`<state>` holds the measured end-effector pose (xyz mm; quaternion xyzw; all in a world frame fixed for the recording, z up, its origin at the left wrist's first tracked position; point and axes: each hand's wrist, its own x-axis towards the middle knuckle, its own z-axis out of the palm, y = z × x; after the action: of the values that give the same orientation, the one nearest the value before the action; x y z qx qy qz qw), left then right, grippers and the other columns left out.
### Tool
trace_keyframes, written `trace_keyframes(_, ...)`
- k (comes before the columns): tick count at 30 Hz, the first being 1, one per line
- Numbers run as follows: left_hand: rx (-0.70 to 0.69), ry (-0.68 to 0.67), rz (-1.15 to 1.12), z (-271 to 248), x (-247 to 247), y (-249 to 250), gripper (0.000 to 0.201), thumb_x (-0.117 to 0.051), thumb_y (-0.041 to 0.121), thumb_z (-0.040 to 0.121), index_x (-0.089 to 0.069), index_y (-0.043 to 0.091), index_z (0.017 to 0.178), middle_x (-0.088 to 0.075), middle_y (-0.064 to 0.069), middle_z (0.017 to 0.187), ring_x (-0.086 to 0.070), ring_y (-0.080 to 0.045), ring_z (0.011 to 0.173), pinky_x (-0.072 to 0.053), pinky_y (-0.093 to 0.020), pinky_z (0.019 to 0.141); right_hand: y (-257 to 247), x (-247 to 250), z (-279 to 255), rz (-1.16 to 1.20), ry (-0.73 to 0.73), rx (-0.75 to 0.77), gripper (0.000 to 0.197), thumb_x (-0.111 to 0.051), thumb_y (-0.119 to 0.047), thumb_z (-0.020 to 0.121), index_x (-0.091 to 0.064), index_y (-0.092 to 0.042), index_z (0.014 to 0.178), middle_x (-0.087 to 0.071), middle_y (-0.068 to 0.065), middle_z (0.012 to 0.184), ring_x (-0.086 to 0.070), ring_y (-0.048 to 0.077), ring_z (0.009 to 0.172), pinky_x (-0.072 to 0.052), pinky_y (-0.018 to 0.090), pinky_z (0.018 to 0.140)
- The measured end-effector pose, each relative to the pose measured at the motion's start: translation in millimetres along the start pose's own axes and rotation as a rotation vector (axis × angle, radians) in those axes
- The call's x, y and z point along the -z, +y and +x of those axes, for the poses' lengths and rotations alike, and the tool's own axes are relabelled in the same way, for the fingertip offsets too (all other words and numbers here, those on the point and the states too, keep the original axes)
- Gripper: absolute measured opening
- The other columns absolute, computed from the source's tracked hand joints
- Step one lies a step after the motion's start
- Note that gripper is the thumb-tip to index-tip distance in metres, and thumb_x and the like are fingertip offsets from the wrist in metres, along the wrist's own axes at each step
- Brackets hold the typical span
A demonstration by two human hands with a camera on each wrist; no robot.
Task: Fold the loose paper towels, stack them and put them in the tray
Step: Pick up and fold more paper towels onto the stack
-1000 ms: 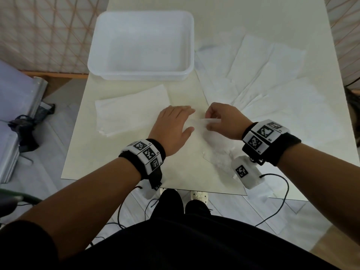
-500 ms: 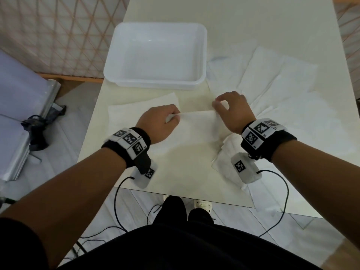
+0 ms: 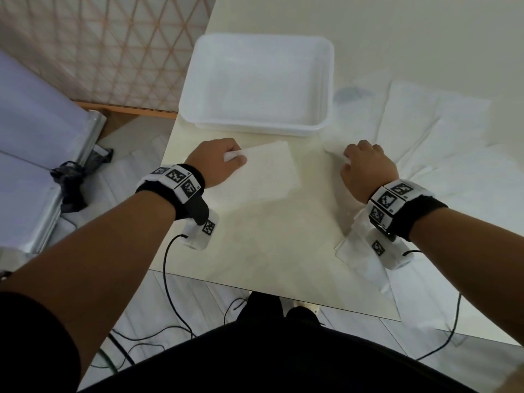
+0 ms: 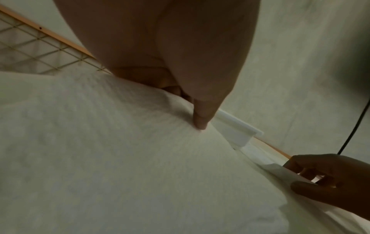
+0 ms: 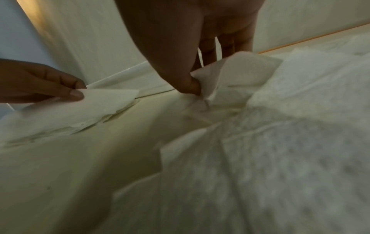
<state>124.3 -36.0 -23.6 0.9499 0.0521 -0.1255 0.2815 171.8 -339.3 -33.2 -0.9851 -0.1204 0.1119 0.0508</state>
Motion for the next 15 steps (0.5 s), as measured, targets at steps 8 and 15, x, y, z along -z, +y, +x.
trace_keyframes(8,-0.059,0.095,0.055,0.9,-13.9,-16.3,0.035,-0.066,0.034,0.086,-0.053,0.011,0.109,-0.051,0.001,0.103,-0.046,-0.014,0.093,-0.039,-0.03,0.082,0.0,4.1,-0.8,0.085,0.011,-0.028,0.032,-0.041,-0.006,0.088,-0.053,-0.012,0.117,-0.06,0.013,0.108,-0.056,0.036,0.093,-0.039,0.036,0.071)
trace_keyframes(15,-0.12,0.259,0.226,-3.4,-15.7,-7.7,0.039,-0.069,0.04,0.081,-0.057,0.015,0.108,-0.053,-0.002,0.107,-0.046,-0.025,0.101,-0.034,-0.036,0.087,-11.0,13.4,-18.0,0.162,0.142,0.032,0.023,-0.046,-0.009,0.086,-0.057,-0.01,0.106,-0.06,0.01,0.099,-0.055,0.033,0.08,-0.041,0.035,0.062)
